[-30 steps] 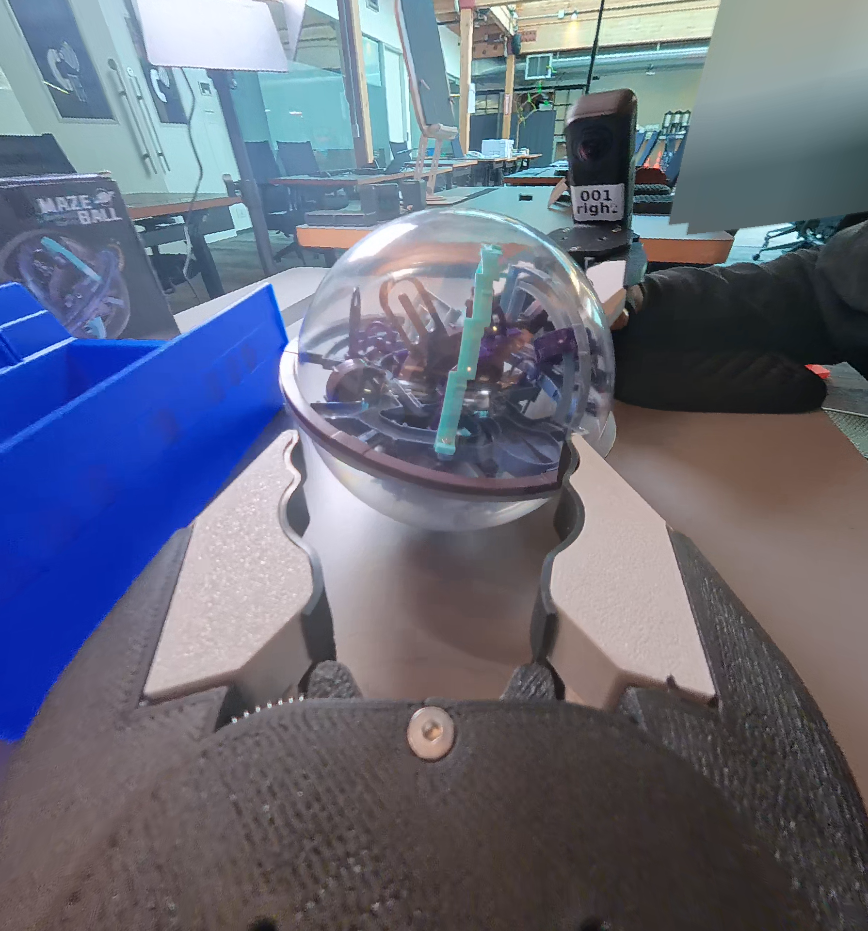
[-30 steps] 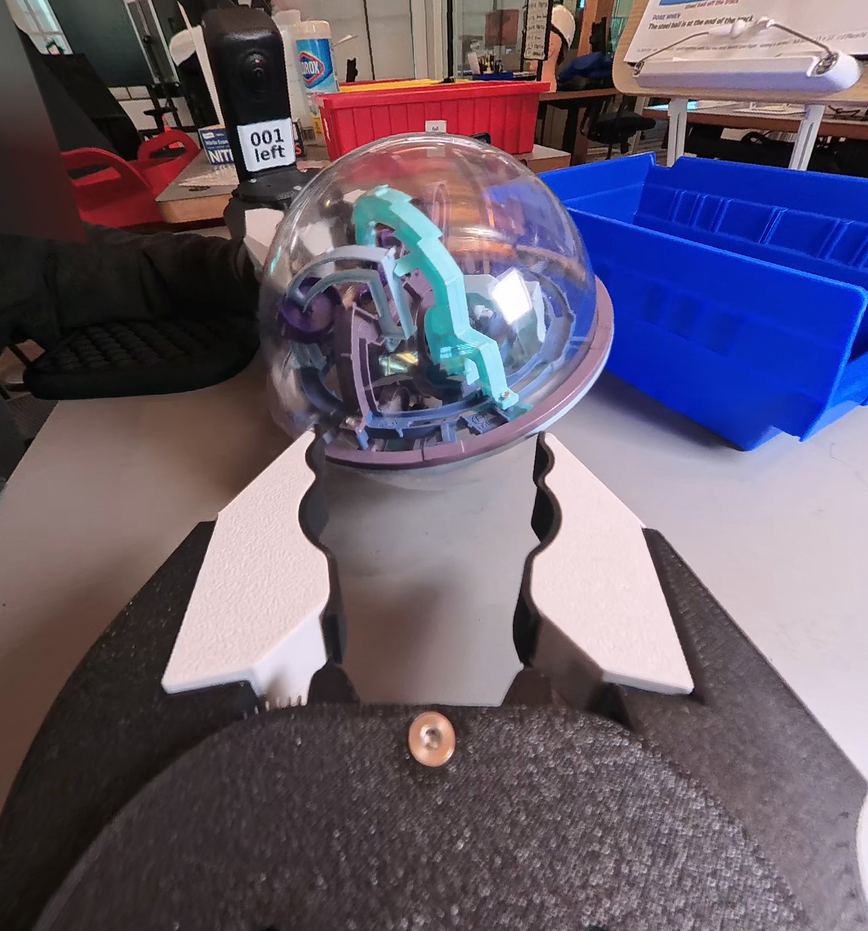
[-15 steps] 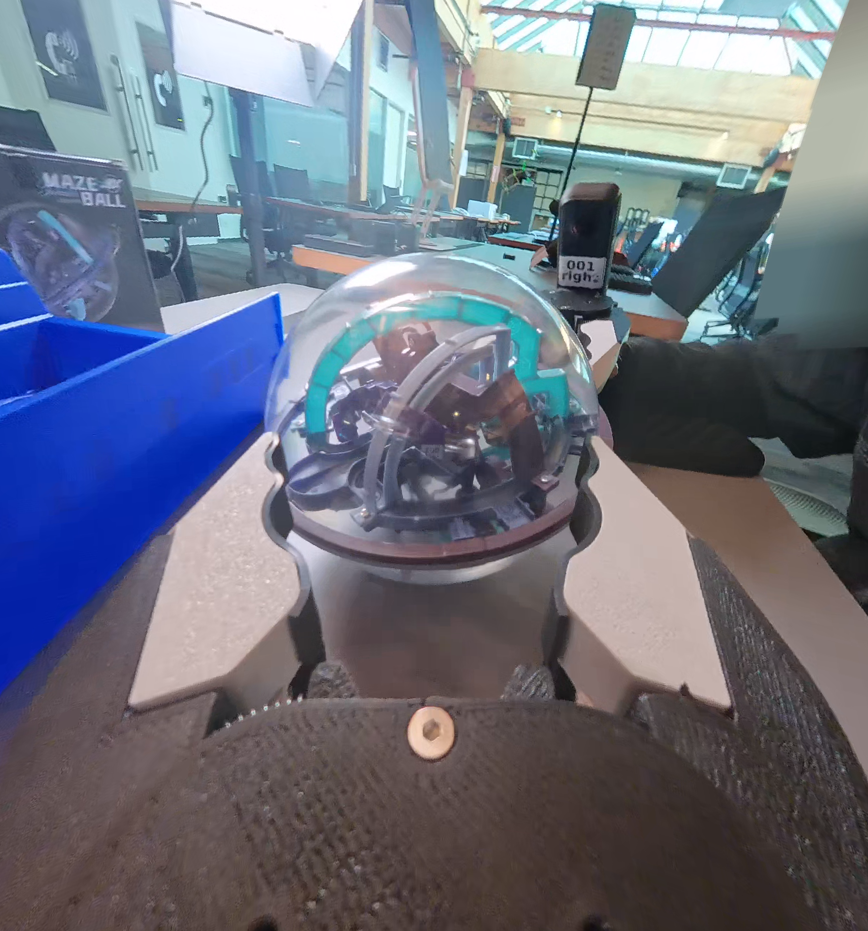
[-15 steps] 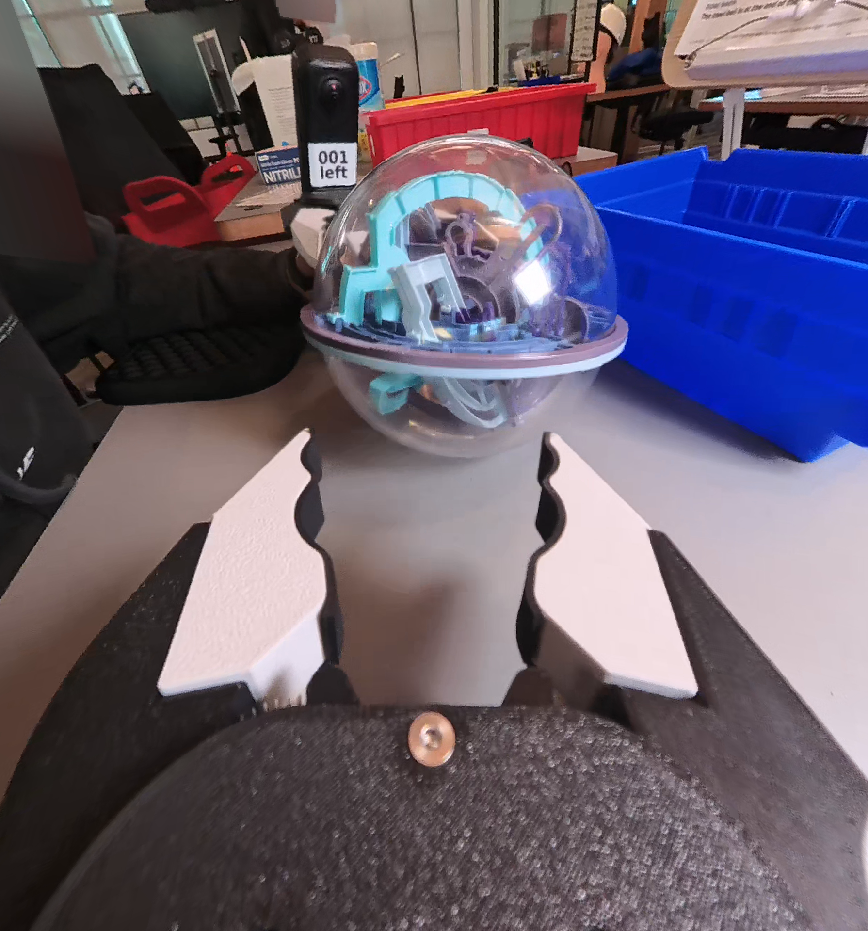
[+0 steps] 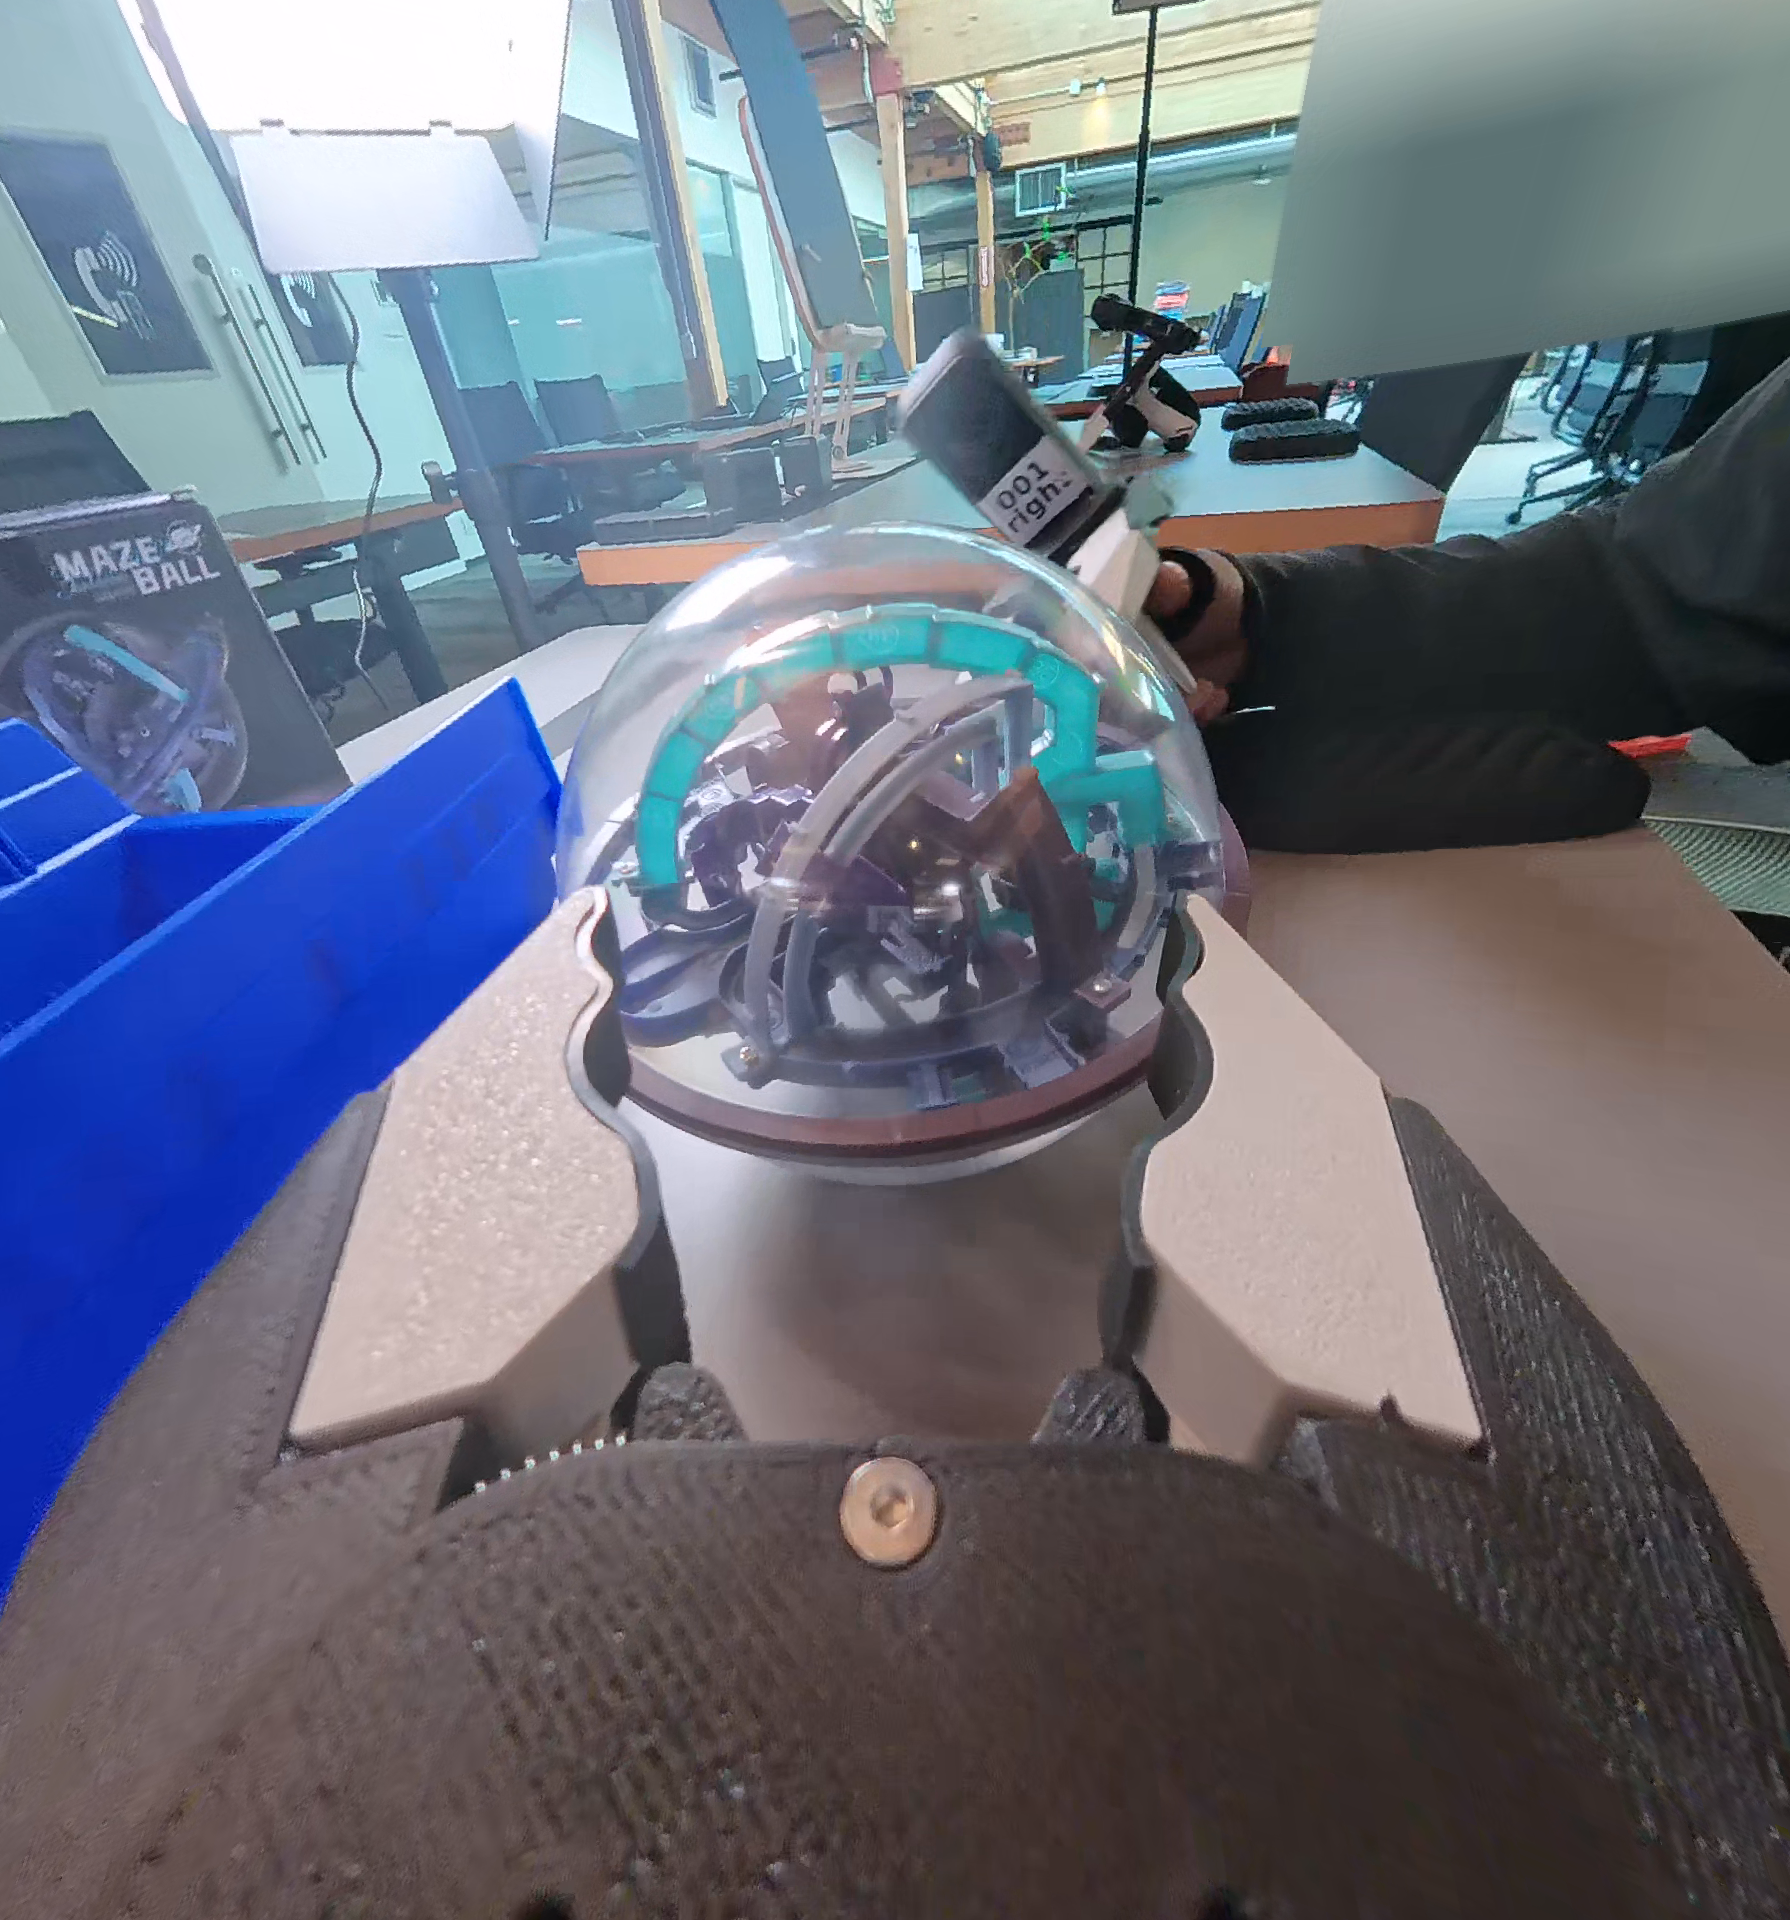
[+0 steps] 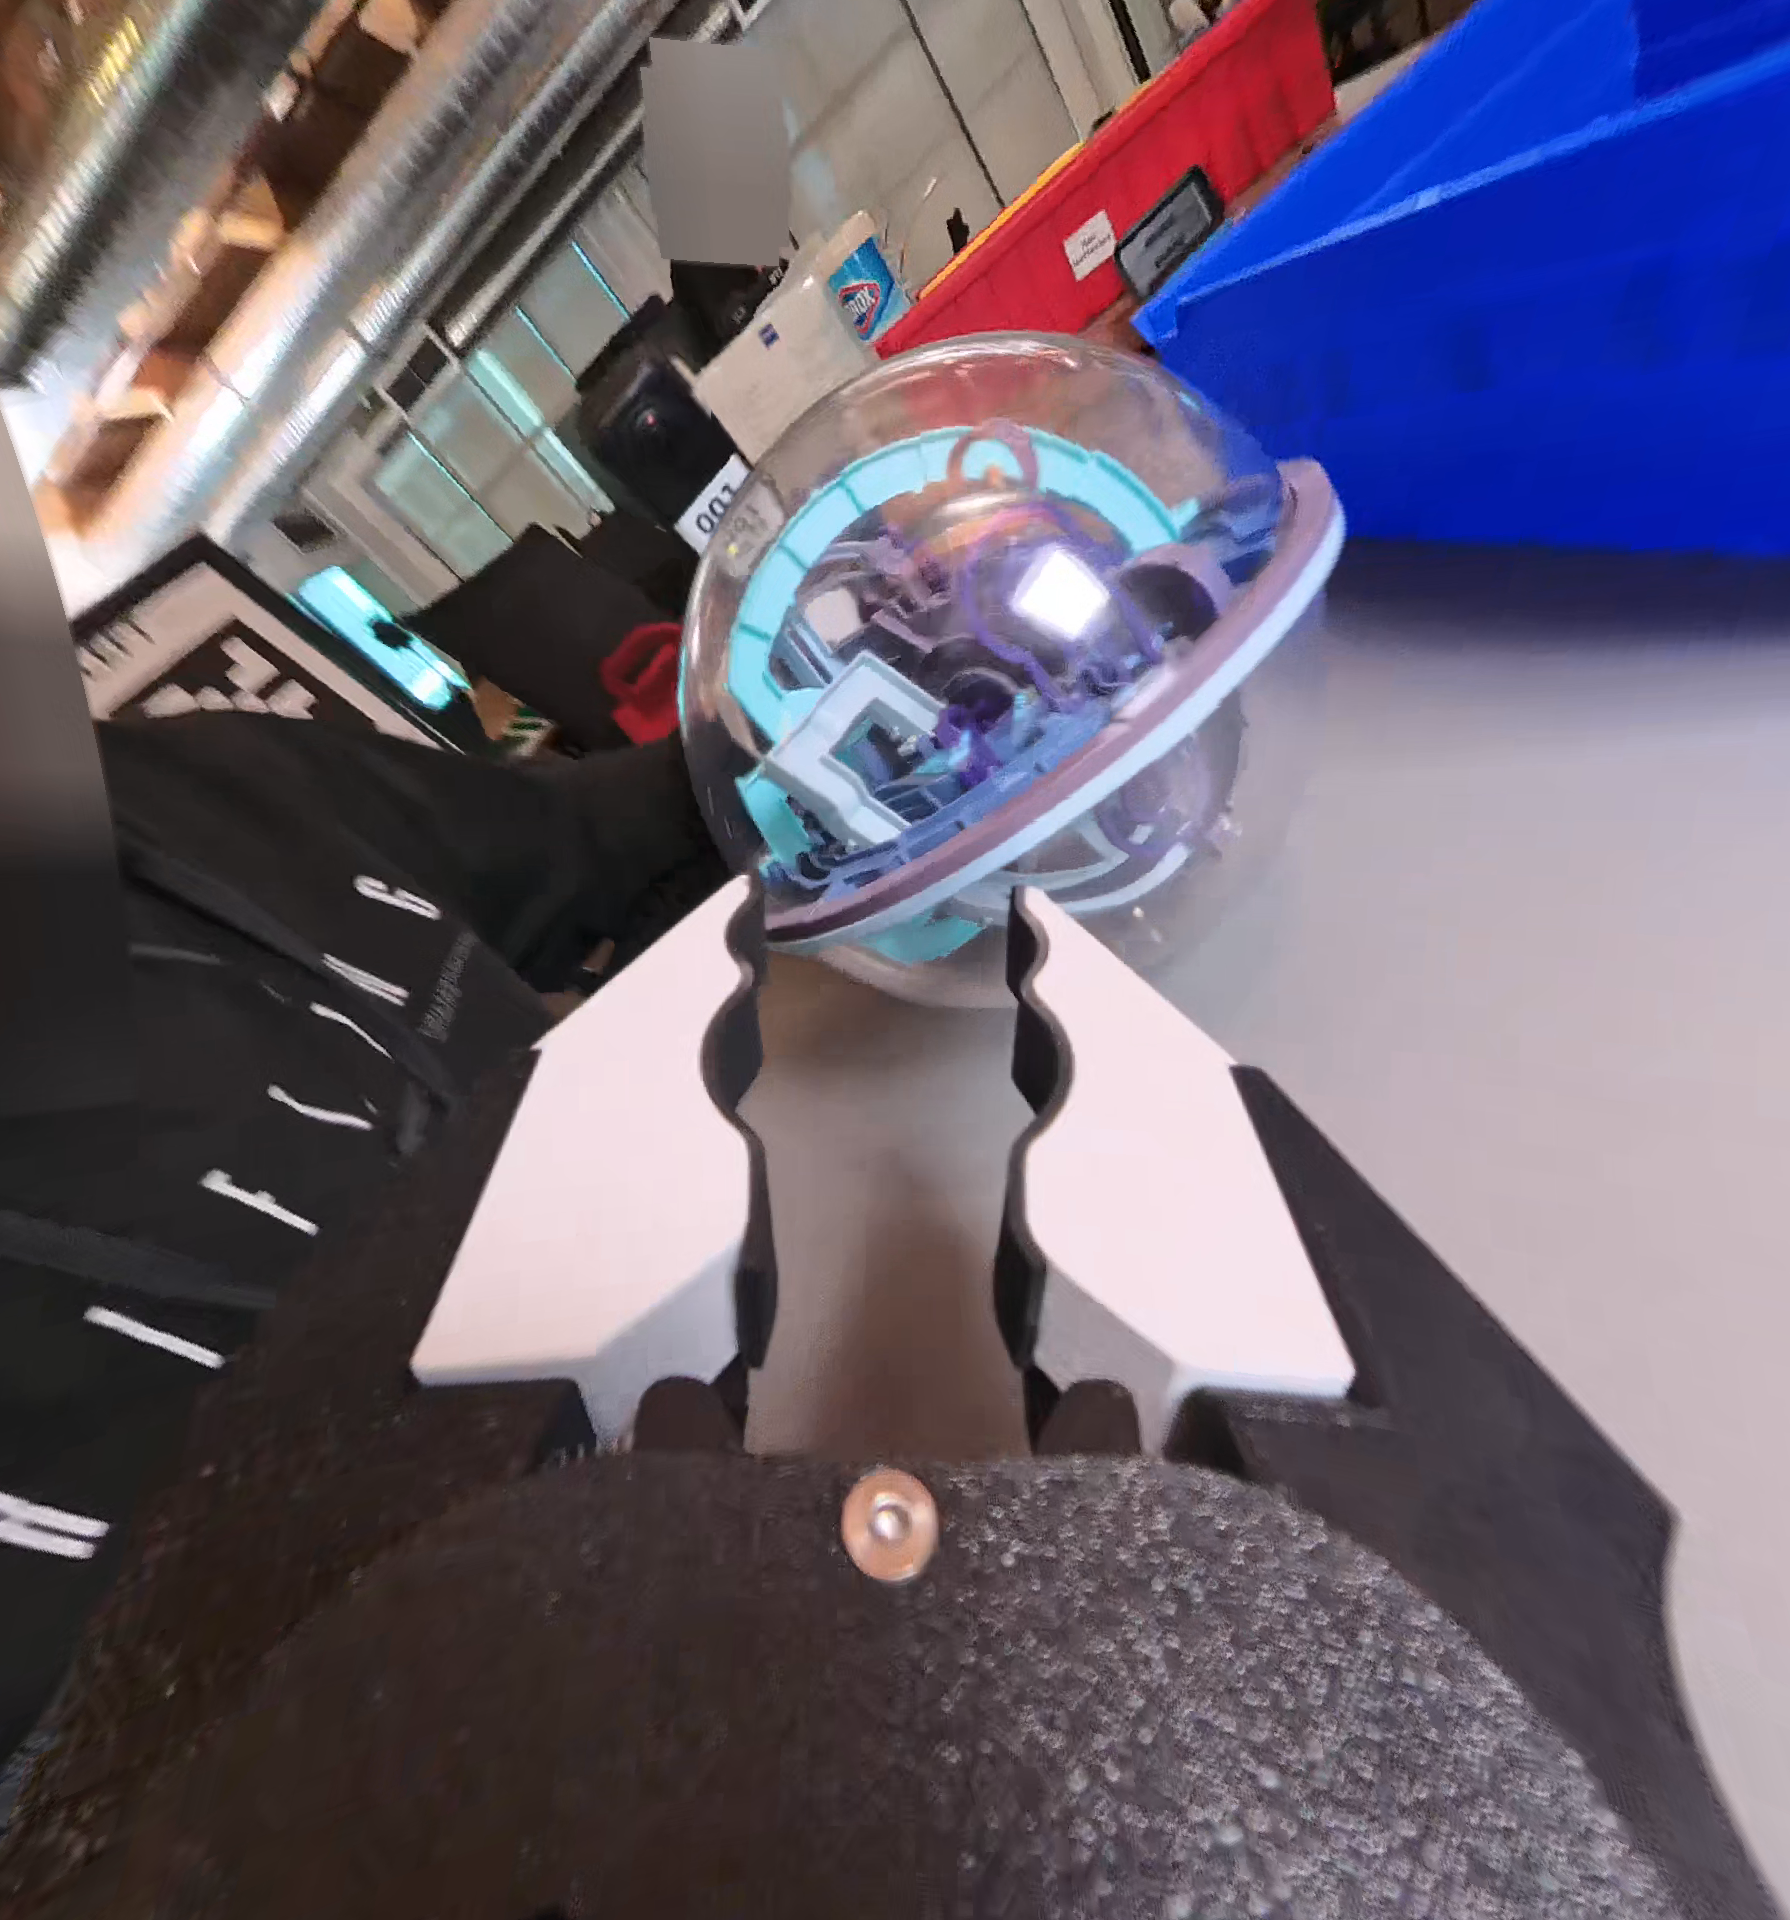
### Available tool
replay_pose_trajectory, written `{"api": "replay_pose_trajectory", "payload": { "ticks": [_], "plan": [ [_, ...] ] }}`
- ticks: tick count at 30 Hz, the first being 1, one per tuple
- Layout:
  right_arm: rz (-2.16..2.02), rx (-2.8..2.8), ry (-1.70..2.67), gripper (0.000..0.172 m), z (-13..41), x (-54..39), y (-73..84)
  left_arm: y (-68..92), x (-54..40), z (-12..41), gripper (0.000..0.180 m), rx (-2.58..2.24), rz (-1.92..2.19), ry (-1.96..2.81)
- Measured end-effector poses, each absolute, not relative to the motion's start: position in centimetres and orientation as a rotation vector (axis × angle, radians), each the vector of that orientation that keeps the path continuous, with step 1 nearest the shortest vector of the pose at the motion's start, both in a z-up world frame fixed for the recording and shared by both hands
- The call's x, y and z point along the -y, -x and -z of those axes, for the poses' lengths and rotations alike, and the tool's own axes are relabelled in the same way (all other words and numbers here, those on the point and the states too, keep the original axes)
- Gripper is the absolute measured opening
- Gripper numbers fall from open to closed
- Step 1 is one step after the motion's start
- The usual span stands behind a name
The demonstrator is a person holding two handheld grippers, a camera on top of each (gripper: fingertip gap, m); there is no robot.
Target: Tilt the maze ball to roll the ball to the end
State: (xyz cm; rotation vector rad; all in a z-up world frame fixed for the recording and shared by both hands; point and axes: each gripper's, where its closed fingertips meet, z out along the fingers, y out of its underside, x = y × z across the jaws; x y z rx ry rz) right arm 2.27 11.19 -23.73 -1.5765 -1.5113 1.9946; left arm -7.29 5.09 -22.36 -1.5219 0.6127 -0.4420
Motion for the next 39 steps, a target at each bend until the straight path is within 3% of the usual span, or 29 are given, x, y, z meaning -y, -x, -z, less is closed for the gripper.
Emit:
{"api": "replay_pose_trajectory", "payload": {
  "ticks": [3,8,18,24,34,39],
  "plan": [
    [-2.034,1.482,1.754,0.025,25.0,-11.1,-2.1,6.7,-4.6,21.7,0.101,-0.645,0.421,1.481],
    [-2.048,1.517,1.809,0.013,25.8,-10.2,-2.1,6.3,-4.1,21.1,0.103,-0.652,0.416,1.459],
    [-2.145,1.472,1.851,0.009,26.0,-10.6,-2.2,6.5,-3.9,20.4,0.09,-0.619,0.471,1.444],
    [-2.168,1.449,1.874,0.008,26.1,-10.9,-2.3,8.2,-4.3,19.7,0.097,-0.503,0.551,1.446],
    [-2.184,1.43,1.886,0.006,26.2,-11.1,-2.3,11.6,-3.6,22.9,0.061,-0.111,1.339,1.727],
    [-2.18,1.428,1.885,0.006,26.2,-11.2,-2.4,9.3,-3.1,24.1,0.051,-0.181,1.421,1.76]
  ]
}}
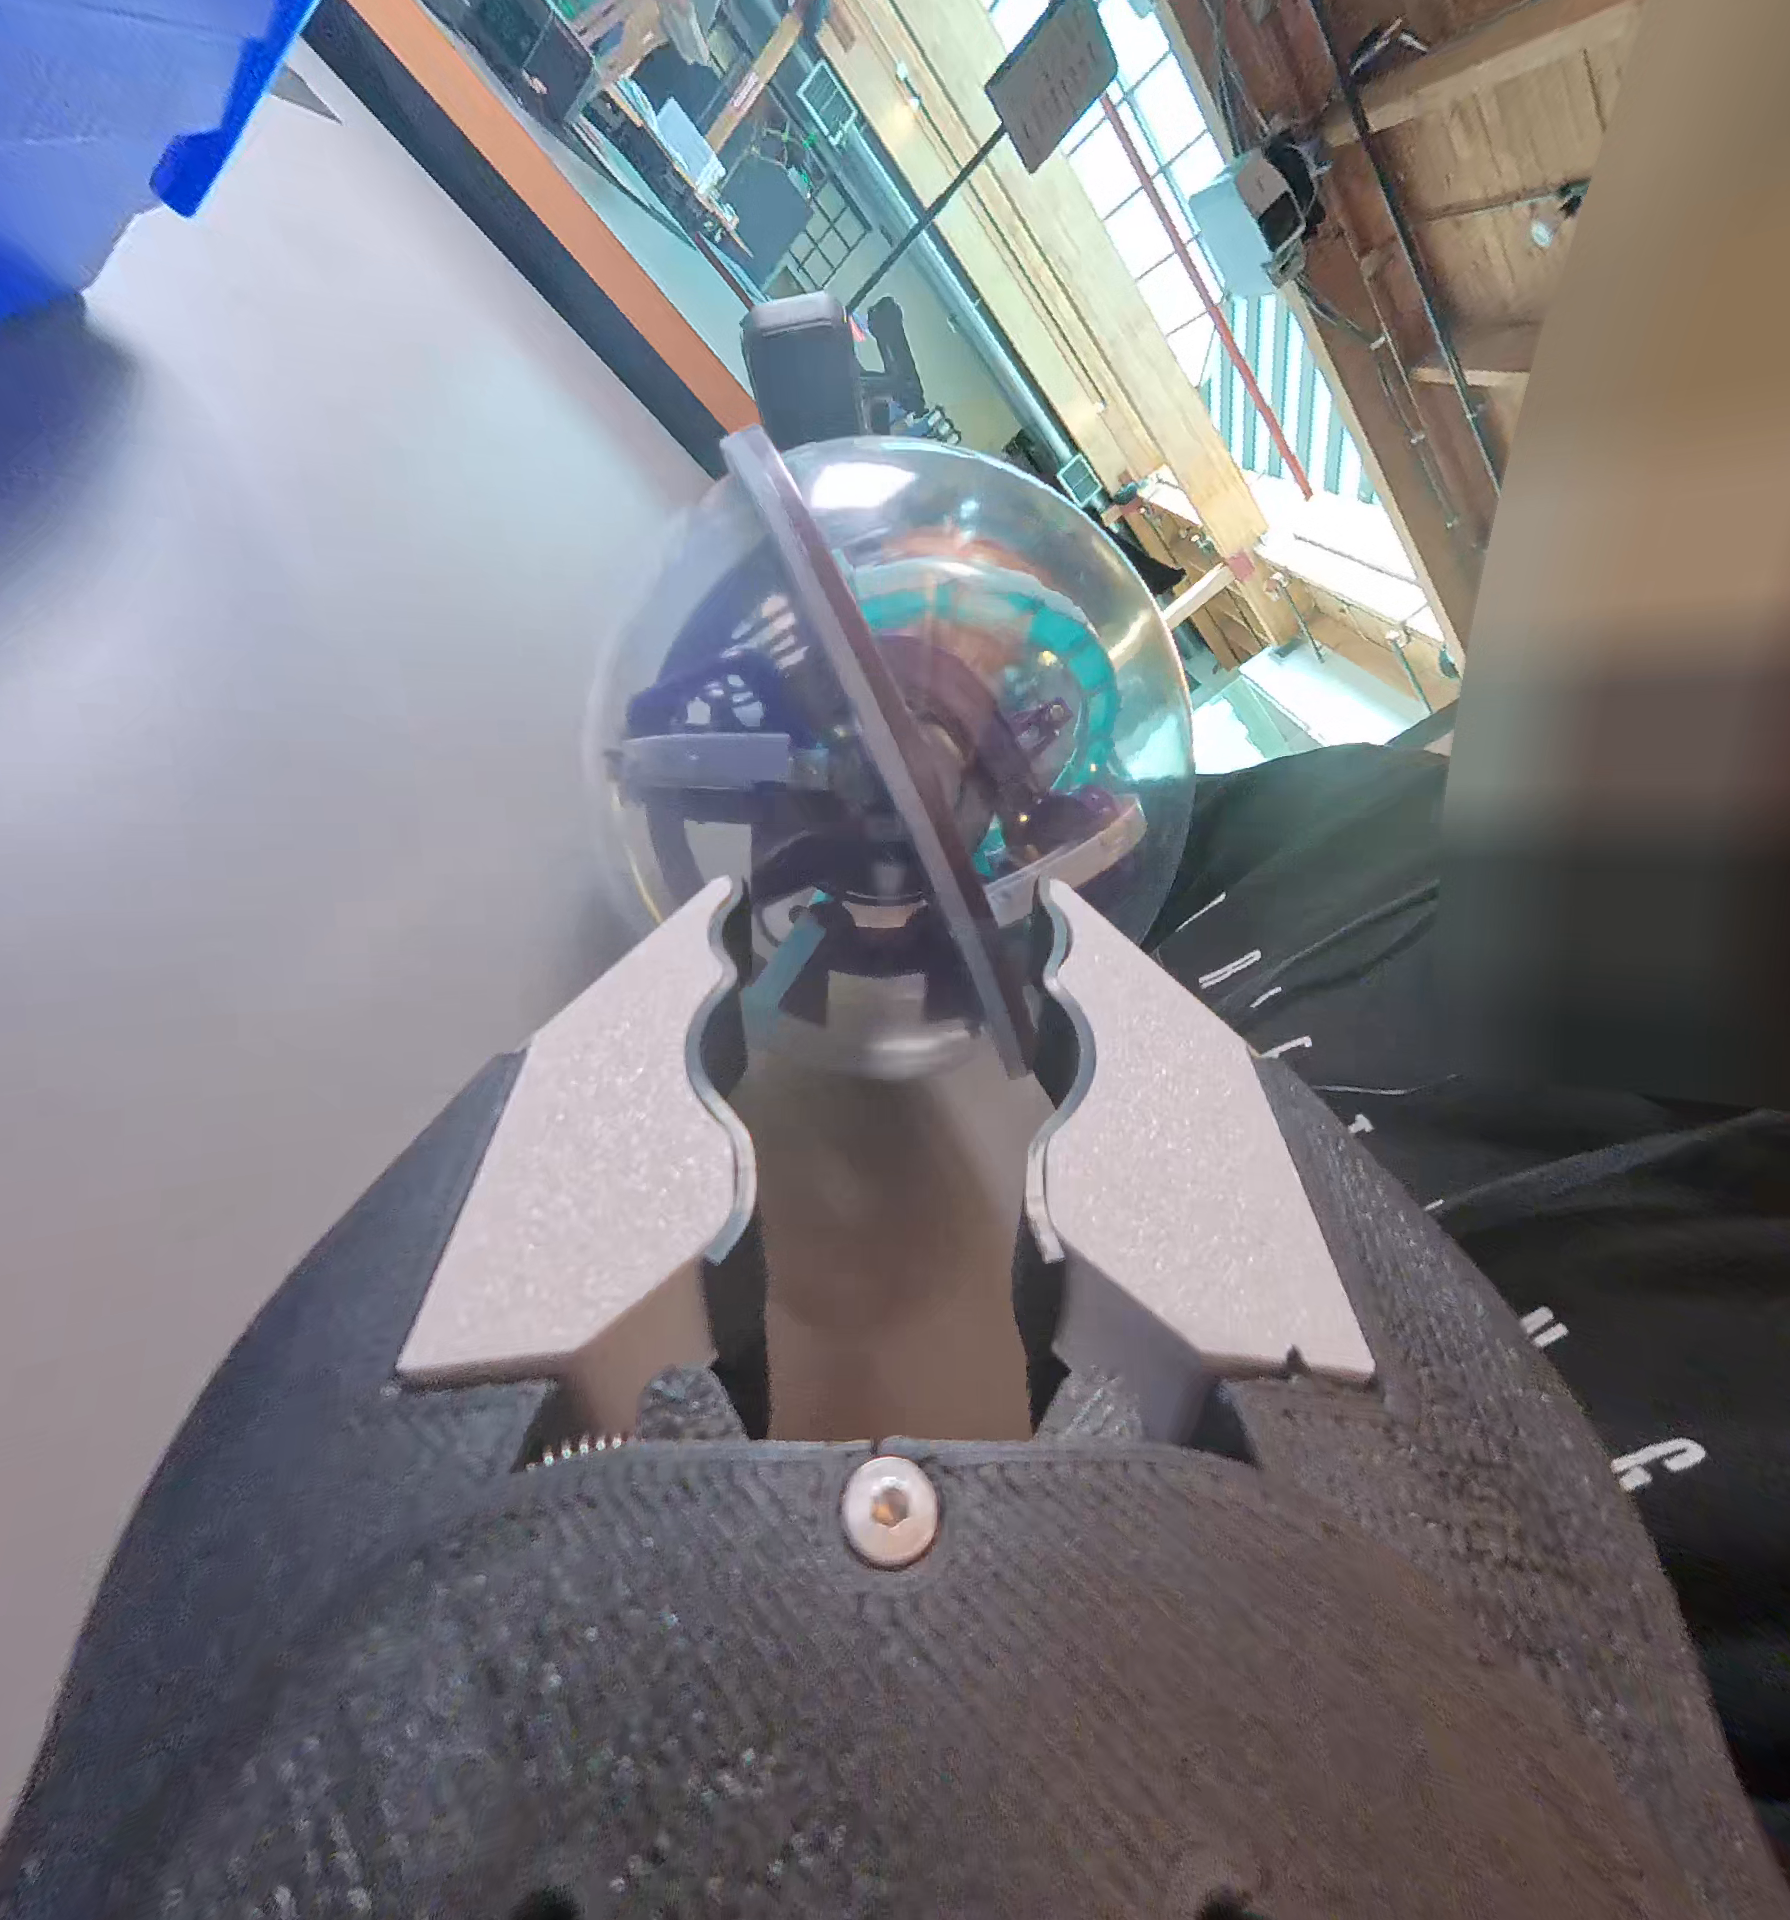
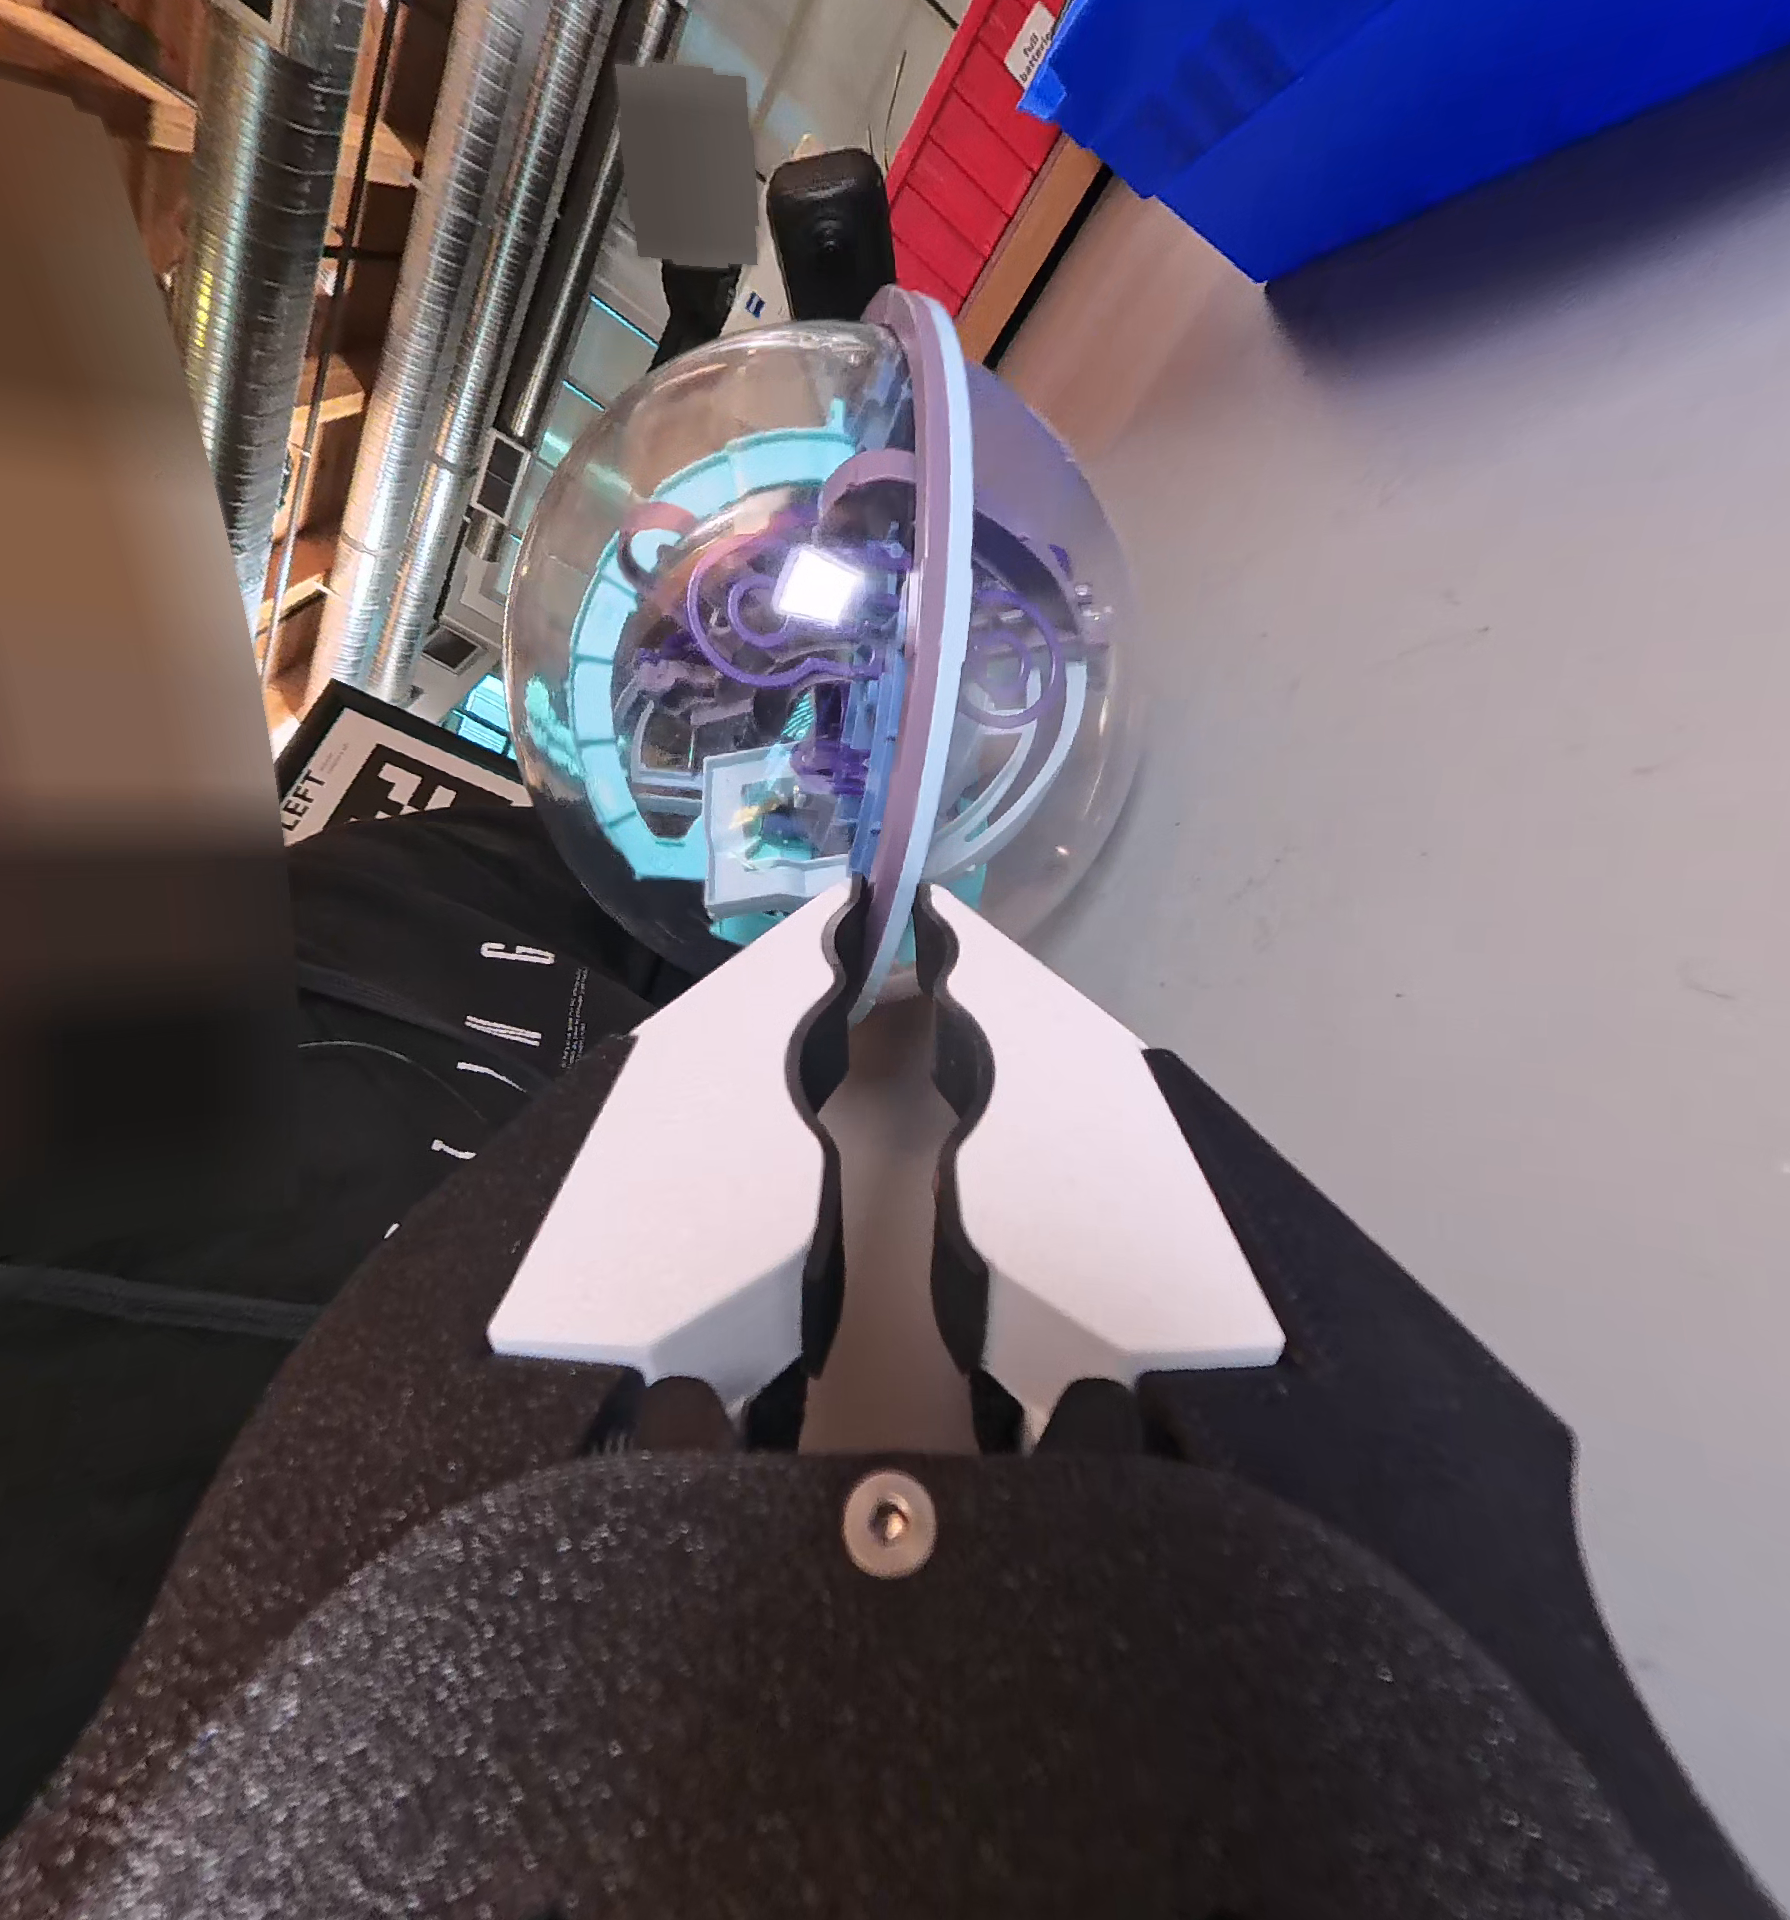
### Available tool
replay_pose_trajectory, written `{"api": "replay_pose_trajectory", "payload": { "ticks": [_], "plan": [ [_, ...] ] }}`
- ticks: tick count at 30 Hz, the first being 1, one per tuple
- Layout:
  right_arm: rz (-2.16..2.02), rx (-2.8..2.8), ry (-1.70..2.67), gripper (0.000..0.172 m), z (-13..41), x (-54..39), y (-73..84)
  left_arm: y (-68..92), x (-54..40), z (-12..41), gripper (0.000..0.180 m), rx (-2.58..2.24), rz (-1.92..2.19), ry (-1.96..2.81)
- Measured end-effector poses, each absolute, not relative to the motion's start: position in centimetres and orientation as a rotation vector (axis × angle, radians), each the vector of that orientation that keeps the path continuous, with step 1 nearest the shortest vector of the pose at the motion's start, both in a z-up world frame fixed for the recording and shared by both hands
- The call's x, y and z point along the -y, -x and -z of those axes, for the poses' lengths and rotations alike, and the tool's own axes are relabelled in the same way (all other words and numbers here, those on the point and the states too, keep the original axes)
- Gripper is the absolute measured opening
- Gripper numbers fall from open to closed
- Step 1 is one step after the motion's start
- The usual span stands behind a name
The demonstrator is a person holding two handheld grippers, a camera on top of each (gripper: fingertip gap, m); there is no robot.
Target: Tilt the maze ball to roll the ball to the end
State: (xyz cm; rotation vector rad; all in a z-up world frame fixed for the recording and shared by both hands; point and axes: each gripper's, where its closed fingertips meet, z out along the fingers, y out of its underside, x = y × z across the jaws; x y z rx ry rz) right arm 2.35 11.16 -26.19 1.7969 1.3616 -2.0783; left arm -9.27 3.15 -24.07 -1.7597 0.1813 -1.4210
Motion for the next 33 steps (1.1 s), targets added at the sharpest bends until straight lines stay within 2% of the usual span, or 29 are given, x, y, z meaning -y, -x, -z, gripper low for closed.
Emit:
{"api": "replay_pose_trajectory", "payload": {
  "ticks": [2,6,10,12,23,28,33],
  "plan": [
    [2.085,-1.349,-1.801,0.005,26.2,-11.3,-2.3,9.3,-3.1,24.0,0.049,-0.187,1.417,1.754],
    [2.086,-1.345,-1.806,0.006,26.2,-11.4,-2.3,10.0,-3.6,23.7,0.029,-0.135,1.407,1.727],
    [2.083,-1.331,-1.818,0.006,26.3,-11.6,-2.3,10.1,-3.9,23.3,0.022,-0.106,1.394,1.7],
    [2.085,-1.317,-1.825,0.006,26.3,-11.7,-2.3,10.3,-4.0,22.9,0.01,-0.09,1.388,1.67],
    [2.174,-1.377,-1.871,0.005,25.6,-12.9,-2.2,9.8,-4.4,22.7,0.006,-0.117,1.256,1.678],
    [2.215,-1.543,-1.839,0.005,24.9,-11.9,-2.0,10.1,-4.2,20.1,0.005,-0.167,1.167,1.605],
    [2.272,-1.598,-1.768,0.006,23.0,-10.2,-1.4,10.2,-4.2,15.1,0.005,-0.234,1.069,1.557]
  ]
}}
